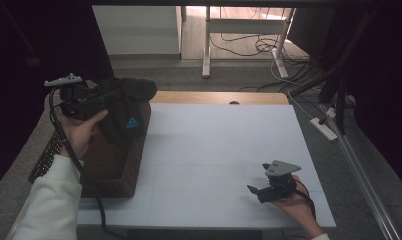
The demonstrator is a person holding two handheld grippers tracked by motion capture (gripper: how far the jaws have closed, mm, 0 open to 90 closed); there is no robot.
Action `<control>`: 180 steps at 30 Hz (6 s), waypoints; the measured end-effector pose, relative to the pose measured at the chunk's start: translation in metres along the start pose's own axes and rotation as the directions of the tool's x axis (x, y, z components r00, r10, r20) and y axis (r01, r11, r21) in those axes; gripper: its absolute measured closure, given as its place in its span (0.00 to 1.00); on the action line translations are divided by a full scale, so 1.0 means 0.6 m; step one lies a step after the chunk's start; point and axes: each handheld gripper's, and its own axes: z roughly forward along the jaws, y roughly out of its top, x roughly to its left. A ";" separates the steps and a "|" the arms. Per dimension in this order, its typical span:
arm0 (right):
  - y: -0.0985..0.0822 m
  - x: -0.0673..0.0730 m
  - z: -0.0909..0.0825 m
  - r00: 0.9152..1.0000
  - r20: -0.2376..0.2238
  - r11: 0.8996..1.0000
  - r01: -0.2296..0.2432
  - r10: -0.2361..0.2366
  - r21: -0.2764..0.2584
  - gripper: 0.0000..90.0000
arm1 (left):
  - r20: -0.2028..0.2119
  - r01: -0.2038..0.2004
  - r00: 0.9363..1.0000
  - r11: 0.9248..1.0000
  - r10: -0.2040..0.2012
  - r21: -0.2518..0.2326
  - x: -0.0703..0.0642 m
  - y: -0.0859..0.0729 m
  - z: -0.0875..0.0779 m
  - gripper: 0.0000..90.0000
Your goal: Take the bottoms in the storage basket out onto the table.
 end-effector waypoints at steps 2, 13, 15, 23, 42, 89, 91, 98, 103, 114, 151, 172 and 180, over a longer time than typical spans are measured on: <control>0.000 0.000 0.000 1.000 0.000 1.000 0.001 -0.001 0.001 0.07 | 0.009 -0.004 1.000 1.000 0.004 -0.001 -0.004 0.000 0.000 0.89; 0.000 0.000 0.000 1.000 0.000 1.000 0.001 -0.001 -0.001 0.07 | 0.042 -0.028 0.999 1.000 0.028 0.003 -0.026 0.003 0.007 0.89; 0.000 0.000 0.000 1.000 -0.002 1.000 0.000 0.000 -0.003 0.07 | 0.047 -0.031 0.998 1.000 0.031 0.002 -0.029 0.003 0.008 0.89; 0.000 0.000 0.000 1.000 -0.003 1.000 -0.001 0.001 -0.002 0.07 | 0.065 -0.046 0.997 0.999 0.045 0.004 -0.042 0.004 0.012 0.89; 0.000 0.000 0.000 1.000 -0.001 1.000 -0.001 0.001 -0.002 0.07 | 0.121 -0.078 0.990 0.997 0.075 0.019 -0.079 0.004 0.038 0.89; -0.001 -0.001 0.000 1.000 -0.003 1.000 -0.005 0.005 -0.003 0.07 | 0.274 -0.115 0.958 0.991 0.090 0.075 -0.158 -0.020 0.120 0.89; 0.000 -0.001 0.000 1.000 -0.004 1.000 -0.006 0.006 -0.004 0.07 | 0.280 -0.114 0.956 0.990 0.087 0.079 -0.160 -0.022 0.125 0.89; 0.000 -0.001 -0.001 1.000 -0.005 1.000 -0.008 0.007 -0.002 0.07 | 0.298 -0.115 0.951 0.989 0.083 0.091 -0.170 -0.029 0.139 0.89; 0.000 -0.002 -0.001 1.000 -0.002 1.000 -0.008 0.008 -0.005 0.07 | 0.309 -0.120 0.947 0.987 0.082 0.107 -0.177 -0.037 0.151 0.89; 0.000 -0.003 -0.003 1.000 -0.004 1.000 -0.009 0.009 -0.012 0.07 | 0.332 -0.123 0.941 0.981 0.067 0.151 -0.189 -0.063 0.183 0.89; -0.001 -0.004 -0.005 1.000 -0.003 1.000 -0.012 0.012 -0.011 0.07 | 0.317 -0.134 0.948 0.923 0.014 0.360 -0.189 -0.206 0.311 0.88; -0.001 -0.004 -0.004 1.000 -0.002 1.000 -0.008 0.008 -0.007 0.07 | 0.309 -0.165 0.951 0.880 0.022 0.446 -0.193 -0.260 0.349 0.86; -0.001 -0.004 -0.004 1.000 -0.001 1.000 -0.007 0.007 -0.007 0.07 | 0.311 -0.166 0.950 0.887 0.027 0.431 -0.192 -0.260 0.344 0.84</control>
